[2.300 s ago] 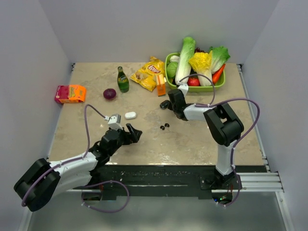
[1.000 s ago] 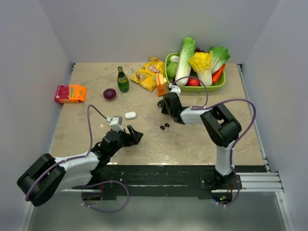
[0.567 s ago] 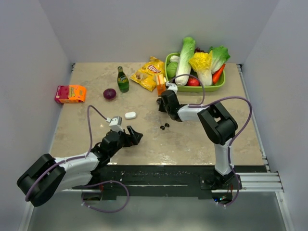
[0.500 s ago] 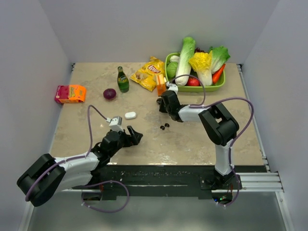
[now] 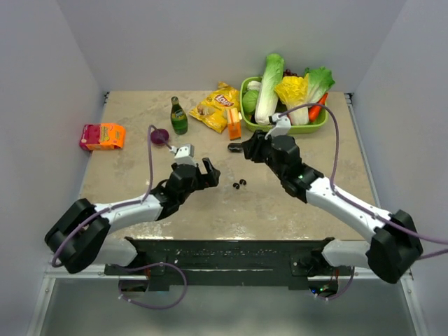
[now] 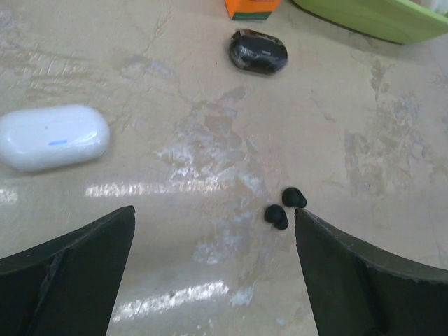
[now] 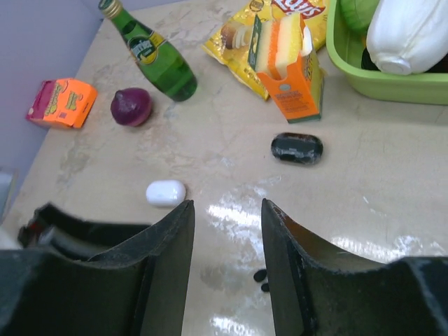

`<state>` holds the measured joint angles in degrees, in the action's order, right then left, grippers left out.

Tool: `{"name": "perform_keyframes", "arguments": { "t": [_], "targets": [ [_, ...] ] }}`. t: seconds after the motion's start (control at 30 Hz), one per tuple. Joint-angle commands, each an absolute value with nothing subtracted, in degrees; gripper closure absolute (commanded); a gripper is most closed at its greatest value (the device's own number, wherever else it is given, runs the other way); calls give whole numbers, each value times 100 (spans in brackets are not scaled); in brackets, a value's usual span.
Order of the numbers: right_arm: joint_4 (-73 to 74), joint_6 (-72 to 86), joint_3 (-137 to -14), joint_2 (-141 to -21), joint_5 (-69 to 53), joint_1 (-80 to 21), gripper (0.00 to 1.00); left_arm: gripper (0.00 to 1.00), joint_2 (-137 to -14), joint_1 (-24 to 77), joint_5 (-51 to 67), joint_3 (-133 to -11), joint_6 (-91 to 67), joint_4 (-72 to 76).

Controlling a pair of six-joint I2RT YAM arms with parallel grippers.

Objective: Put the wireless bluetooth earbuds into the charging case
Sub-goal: Move the charging case to the center of the board.

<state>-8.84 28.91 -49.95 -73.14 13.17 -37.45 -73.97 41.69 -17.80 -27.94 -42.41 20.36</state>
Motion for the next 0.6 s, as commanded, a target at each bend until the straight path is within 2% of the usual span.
{"name": "perform_keyframes", "arguments": {
  "t": [0.0,0.07,0.17,0.27,0.43,0.57],
  "targets": [
    [-220,2628,-4474,-6470,1538,-3893,53,0,-8215,4263,-2496,-3533,-4333,2099],
    [-18,2602,-4316,-6006,1529,-3894,53,0,-8576,4263,-2610,-3734,-4569,2268],
    [263,2523,-4141,-5382,1494,-3902,53,0,-9190,4148,-1770,-4542,-3965,1934],
    [395,2514,-4026,-4994,1477,-3902,53,0,-9561,4244,-1459,-4763,-3823,2460],
    [571,2487,-3982,-4588,1362,-3911,51,0,-10642,4517,-2248,-6587,-3814,673],
    [589,2505,-3920,-4553,1257,-3911,50,0,-11249,4570,-2934,-7154,-4253,97]
  ]
}}
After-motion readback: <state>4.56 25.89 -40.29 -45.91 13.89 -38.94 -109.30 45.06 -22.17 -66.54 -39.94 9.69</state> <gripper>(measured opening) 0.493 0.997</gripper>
